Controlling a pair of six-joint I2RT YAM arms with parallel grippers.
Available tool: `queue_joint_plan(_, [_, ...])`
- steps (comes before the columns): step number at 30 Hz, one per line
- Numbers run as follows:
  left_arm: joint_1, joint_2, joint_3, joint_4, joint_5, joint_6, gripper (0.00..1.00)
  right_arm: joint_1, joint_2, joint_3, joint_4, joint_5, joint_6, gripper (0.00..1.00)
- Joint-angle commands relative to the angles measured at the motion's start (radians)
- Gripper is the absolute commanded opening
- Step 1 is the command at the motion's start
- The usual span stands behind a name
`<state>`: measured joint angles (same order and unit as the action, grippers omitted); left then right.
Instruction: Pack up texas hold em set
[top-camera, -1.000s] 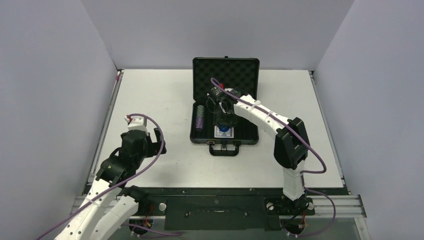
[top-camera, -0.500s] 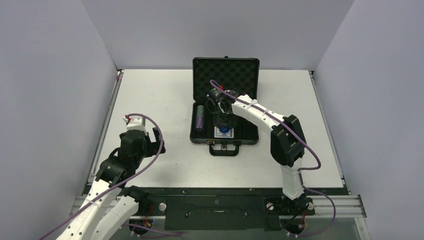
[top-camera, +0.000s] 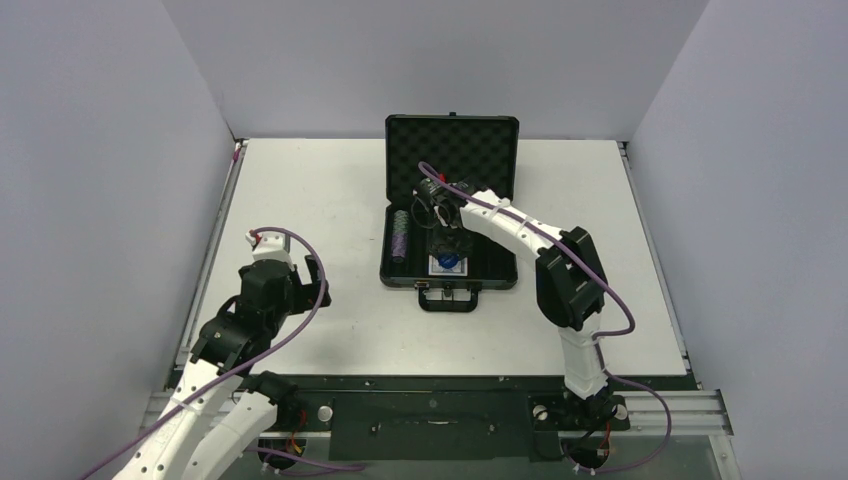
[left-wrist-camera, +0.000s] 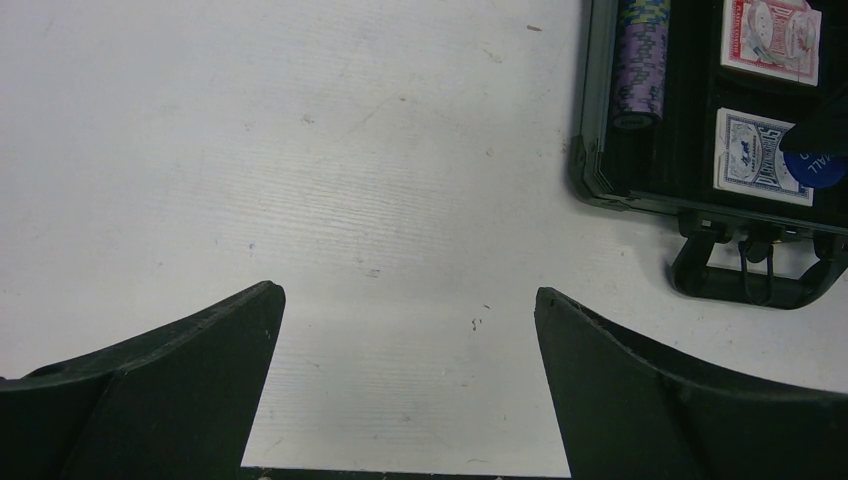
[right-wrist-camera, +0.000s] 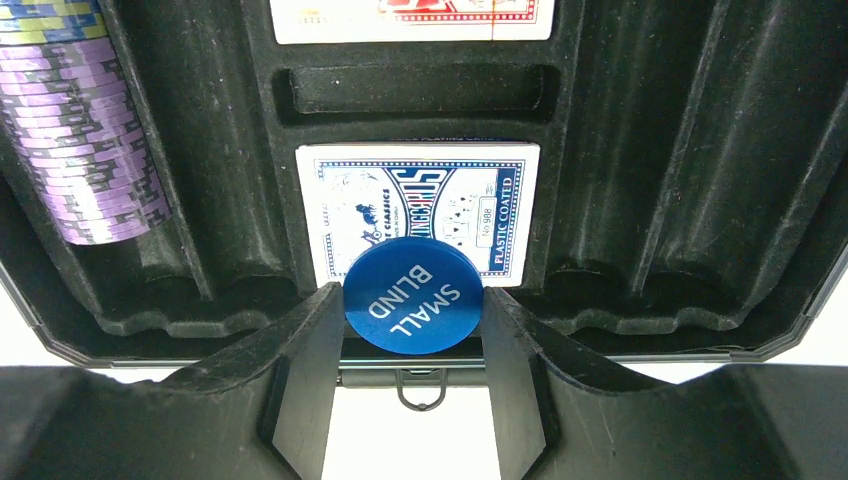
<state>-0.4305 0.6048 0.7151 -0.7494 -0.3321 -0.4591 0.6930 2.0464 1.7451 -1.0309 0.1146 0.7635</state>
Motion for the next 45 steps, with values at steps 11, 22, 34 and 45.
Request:
queue_joint_plan(11, [0.004, -0.022, 0.017, 0.045, -0.004, 0.009, 0.96, -0.022, 0.025, 0.043, 0.043, -0.005, -0.018, 0.33])
queue_joint_plan(22, [0.004, -0.025, 0.017, 0.046, -0.005, 0.008, 0.96, -0.033, 0.032, 0.028, 0.073, -0.023, -0.026, 0.37])
queue_joint_plan(34, [0.004, -0.027, 0.017, 0.042, -0.016, 0.004, 0.96, -0.035, 0.003, -0.016, 0.112, -0.052, -0.027, 0.61])
queue_joint_plan(45, [0.004, -0.024, 0.018, 0.042, -0.018, 0.004, 0.96, -0.032, -0.081, -0.002, 0.075, -0.023, -0.045, 0.68])
